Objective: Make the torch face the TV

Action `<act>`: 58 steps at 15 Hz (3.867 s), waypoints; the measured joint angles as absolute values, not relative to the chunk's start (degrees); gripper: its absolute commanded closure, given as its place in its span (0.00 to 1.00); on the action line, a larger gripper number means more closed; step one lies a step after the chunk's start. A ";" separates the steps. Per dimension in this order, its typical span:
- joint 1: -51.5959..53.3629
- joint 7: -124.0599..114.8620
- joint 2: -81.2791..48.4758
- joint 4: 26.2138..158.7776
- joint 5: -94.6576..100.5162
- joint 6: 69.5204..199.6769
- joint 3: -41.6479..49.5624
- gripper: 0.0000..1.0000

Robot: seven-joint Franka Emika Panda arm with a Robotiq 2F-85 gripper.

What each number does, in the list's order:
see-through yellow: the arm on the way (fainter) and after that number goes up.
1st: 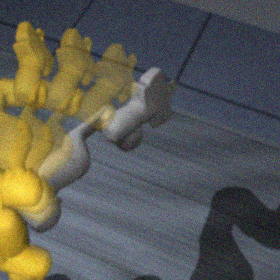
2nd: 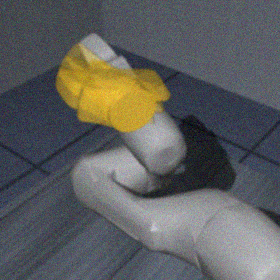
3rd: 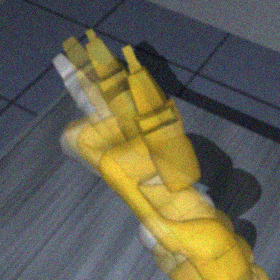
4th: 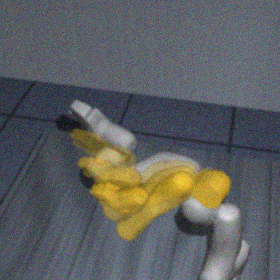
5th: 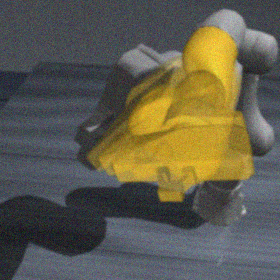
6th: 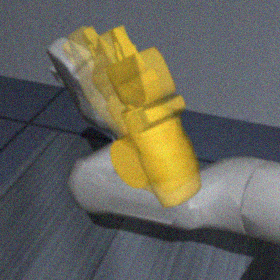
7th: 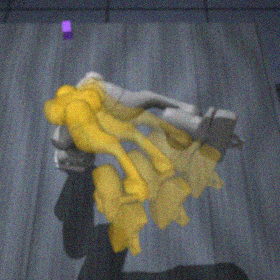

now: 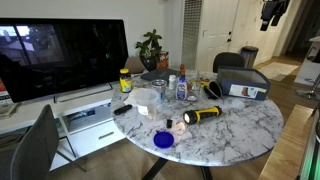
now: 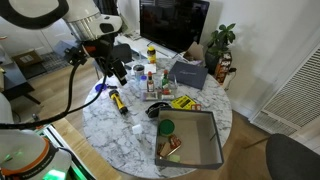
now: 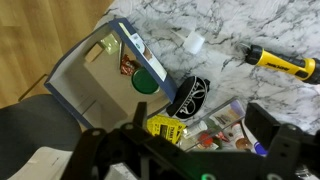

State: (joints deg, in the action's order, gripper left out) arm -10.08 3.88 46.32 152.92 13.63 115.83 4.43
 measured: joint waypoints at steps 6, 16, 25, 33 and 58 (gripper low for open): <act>-5.46 8.01 44.39 152.66 14.26 119.52 1.40 0.00; 6.45 20.13 32.86 156.57 14.83 142.55 -1.55 0.00; 19.21 49.02 18.29 157.53 5.78 155.74 12.74 0.00; 22.47 61.81 16.15 156.61 -0.98 155.41 12.24 0.00; 2.79 95.07 -16.49 146.95 -21.35 167.68 -12.88 0.00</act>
State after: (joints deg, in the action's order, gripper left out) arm 2.79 95.07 -16.49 146.95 -21.35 167.68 -12.88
